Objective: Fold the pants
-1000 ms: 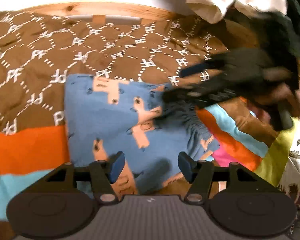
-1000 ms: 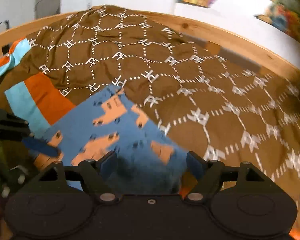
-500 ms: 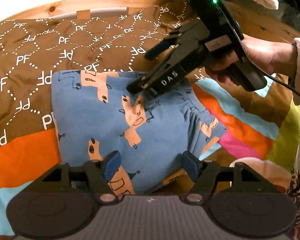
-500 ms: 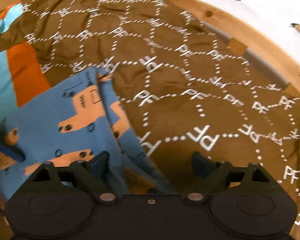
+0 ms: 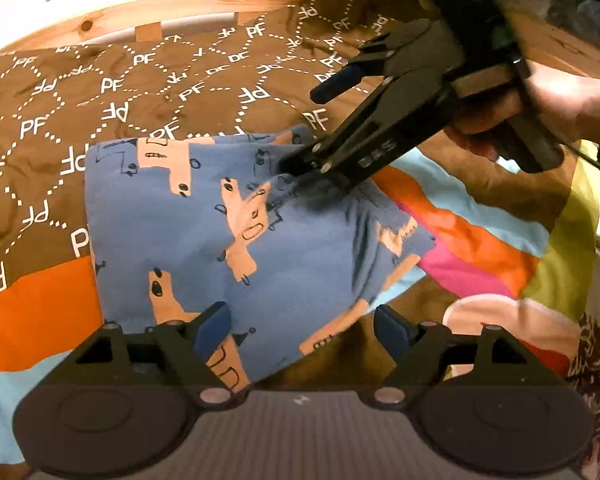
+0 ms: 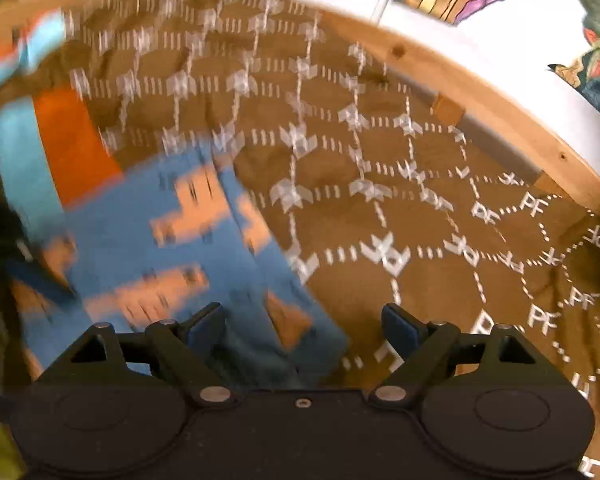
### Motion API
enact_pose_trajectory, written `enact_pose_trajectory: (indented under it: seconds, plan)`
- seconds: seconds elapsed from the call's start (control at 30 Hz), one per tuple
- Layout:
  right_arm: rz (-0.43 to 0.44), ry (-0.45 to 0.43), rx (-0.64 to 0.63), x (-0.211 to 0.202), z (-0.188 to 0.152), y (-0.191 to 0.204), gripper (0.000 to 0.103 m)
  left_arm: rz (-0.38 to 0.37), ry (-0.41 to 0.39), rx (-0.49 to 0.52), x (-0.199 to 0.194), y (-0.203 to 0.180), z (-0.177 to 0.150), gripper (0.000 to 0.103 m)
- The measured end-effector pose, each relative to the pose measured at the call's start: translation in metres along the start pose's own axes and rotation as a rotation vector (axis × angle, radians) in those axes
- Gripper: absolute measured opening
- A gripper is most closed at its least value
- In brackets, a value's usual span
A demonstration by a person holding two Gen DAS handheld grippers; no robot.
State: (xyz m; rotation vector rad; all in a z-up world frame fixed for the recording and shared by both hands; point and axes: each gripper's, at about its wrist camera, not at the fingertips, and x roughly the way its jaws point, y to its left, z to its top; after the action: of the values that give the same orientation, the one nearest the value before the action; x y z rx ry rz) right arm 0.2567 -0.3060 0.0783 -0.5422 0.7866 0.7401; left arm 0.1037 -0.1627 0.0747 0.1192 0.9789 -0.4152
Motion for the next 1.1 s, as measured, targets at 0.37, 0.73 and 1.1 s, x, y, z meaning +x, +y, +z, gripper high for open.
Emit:
enact_pose_trajectory:
  seconds: [0.37,0.73,1.1]
  plan:
    - [-0.101,-0.05,0.184,-0.029,-0.016,-0.019,0.088,-0.016,0.012,-0.007,-0.006,-0.004,0.002,0.085]
    - [-0.057,-0.094,0.485,-0.061,-0.071,-0.024,0.102,0.039,-0.032,-0.109,-0.042,0.017,0.012,0.1]
    - [0.068,-0.028,0.628,-0.035,-0.088,-0.008,0.102,0.162,-0.059,-0.449,-0.047,0.081,-0.001,0.102]
